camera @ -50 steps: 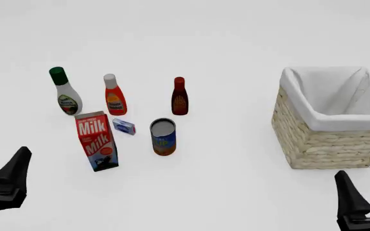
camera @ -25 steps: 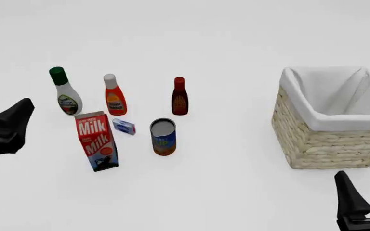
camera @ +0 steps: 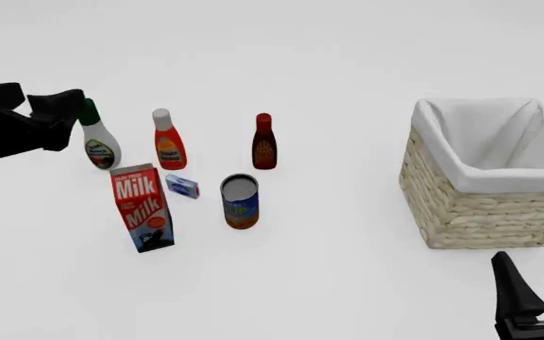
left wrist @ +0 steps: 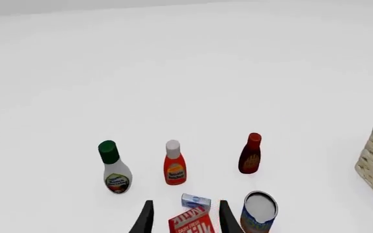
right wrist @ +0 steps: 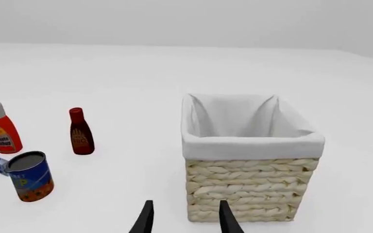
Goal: Pick the ketchup and place it in the basket.
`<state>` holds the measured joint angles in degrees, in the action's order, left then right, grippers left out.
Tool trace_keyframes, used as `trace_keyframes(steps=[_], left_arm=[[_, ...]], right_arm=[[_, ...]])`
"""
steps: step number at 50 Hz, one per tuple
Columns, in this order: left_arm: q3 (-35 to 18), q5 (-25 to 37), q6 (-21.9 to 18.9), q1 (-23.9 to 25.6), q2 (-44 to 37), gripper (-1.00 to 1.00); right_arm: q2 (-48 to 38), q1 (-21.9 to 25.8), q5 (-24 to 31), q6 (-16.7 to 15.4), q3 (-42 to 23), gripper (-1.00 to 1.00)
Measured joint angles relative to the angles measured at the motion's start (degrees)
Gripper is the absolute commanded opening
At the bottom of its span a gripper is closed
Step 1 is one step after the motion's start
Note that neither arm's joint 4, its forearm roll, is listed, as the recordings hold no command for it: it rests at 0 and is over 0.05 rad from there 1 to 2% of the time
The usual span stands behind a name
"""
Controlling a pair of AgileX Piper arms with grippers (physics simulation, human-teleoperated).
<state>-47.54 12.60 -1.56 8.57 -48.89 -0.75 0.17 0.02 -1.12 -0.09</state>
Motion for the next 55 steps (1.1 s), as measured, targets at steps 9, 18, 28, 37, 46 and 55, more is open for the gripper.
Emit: trace_keyframes(steps=[9, 18, 28, 37, 46, 55], left_arm=[[-6.09, 1.93, 1.13, 0.81, -5.43, 1.00], [-12.24, 4.22, 0.66, 0.90, -10.47, 1.00], [-18.36, 7.18, 0.91, 0.26, -16.27, 1.00], [-23.93, 9.76, 1.55, -1.02, -22.95, 1.00], [-30.65, 11.48, 2.06, -2.63, -31.72, 1.00], [-35.09, 11.86, 2.20, -3.82, -38.10, 1.00]], right_arm=[[-0.25, 0.09, -0.13, 0.23, 0.01, 1.00], [-0.53, 0.15, -0.32, 0.25, 0.01, 1.00], [-1.00, 0.22, -0.65, 0.27, 0.02, 1.00], [-1.44, 0.22, -0.98, 0.27, 0.03, 1.00], [-2.14, 0.20, -1.47, 0.41, 0.05, 1.00], [-3.03, 0.21, -2.13, 0.55, 0.06, 1.00]])
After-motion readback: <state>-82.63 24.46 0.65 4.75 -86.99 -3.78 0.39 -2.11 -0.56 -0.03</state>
